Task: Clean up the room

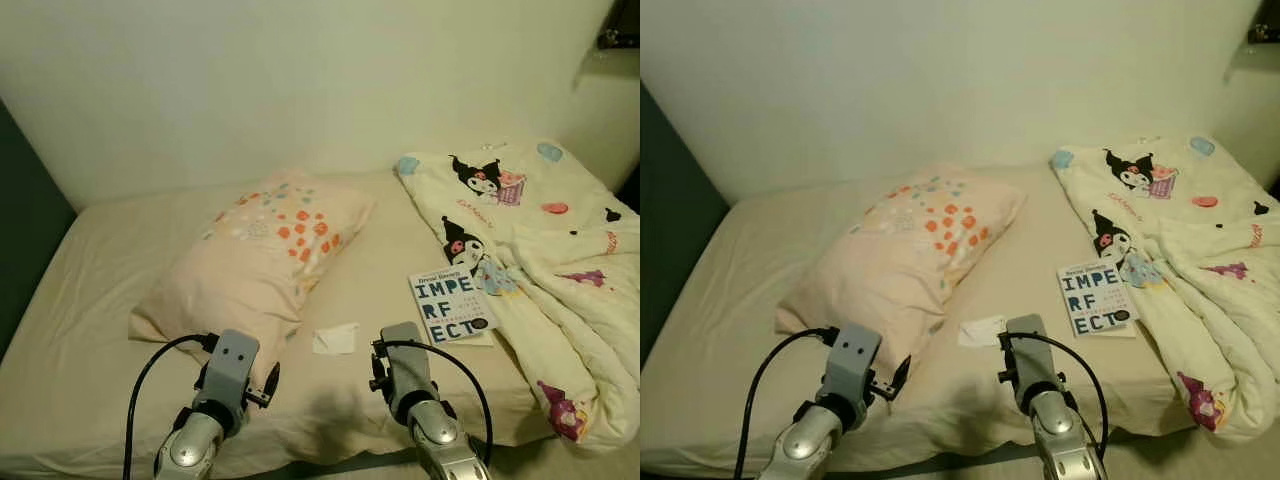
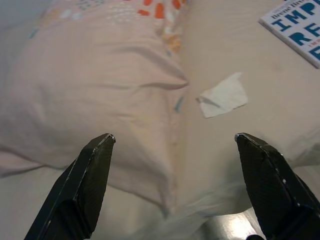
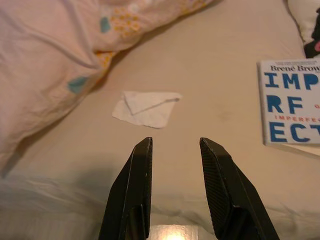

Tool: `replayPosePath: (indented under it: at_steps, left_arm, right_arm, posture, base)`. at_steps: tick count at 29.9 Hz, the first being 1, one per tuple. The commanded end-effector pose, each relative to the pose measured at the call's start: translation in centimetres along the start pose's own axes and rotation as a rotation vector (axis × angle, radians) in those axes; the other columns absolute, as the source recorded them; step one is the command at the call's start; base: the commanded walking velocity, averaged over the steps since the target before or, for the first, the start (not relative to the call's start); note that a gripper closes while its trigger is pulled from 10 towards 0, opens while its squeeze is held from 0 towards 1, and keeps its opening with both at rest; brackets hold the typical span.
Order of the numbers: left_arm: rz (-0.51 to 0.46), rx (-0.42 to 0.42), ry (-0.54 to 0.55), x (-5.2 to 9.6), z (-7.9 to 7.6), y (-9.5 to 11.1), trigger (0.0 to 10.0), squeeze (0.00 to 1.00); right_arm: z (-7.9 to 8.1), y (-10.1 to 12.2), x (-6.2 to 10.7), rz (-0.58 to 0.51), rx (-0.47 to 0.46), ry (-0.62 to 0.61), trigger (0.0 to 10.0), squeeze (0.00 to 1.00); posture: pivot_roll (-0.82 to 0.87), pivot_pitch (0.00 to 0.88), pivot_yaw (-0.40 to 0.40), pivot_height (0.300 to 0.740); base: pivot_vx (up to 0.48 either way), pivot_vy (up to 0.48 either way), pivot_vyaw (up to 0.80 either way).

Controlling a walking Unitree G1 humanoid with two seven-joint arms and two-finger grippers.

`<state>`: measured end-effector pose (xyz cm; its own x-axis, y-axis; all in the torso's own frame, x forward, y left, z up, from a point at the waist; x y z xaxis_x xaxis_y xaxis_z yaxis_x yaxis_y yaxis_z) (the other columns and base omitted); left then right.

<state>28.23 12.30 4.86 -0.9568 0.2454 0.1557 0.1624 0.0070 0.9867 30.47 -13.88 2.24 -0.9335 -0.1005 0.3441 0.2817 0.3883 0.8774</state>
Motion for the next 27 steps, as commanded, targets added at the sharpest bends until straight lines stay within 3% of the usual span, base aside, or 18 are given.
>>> replayPosePath:
  at_steps: [1, 8, 15, 27]
  left_arm:
    - [0.009, -0.019, 0.001, 0.1, 0.2, -0.3, 10.0, 0.0]
    - [0.022, -0.036, 0.004, -0.2, 0.4, -0.2, 10.0, 0.0]
    - [-0.002, -0.027, -0.001, -0.7, 0.8, 0.4, 10.0, 0.0]
    - [0.0, -0.026, -0.016, -0.4, 0.6, 0.3, 10.0, 0.0]
  right_arm:
    - [-0.2, 0.0, 0.0, -0.002, -0.017, -0.028, 10.0, 0.0]
    - [-2.3, 0.7, -1.0, -0.003, -0.062, -0.103, 10.0, 0.0]
    - [-4.0, 2.5, -2.3, -0.041, -0.066, -0.102, 10.0, 0.0]
    - [-2.9, 2.2, -2.3, -0.036, -0.085, -0.086, 10.0, 0.0]
  posture:
    - [-0.06, 0.103, 0.035, 0.74]
    - [-0.06, 0.1, 0.044, 0.74]
    - [-0.06, 0.095, 0.045, 0.703]
    - [-0.05, 0.089, 0.045, 0.658]
  base:
    - [0.0, 0.0, 0.0]
    - [0.0, 0.0, 0.0]
    - [0.0, 0.0, 0.0]
    - [0.0, 0.0, 0.0]
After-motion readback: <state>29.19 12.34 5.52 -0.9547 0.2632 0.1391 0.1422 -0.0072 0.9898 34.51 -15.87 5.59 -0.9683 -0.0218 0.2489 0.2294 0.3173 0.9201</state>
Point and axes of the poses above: a point about 5 cm out from each wrist's last joint towards the gripper, its own x axis pointing back from the gripper into the wrist, its own y axis along the axis of the wrist's last joint, z = x × y, the point moved 3 cm from there along -x, pointing out of the wrist towards the gripper, and after that the axes turned 11 degrees about x, right-handed, at the moved point
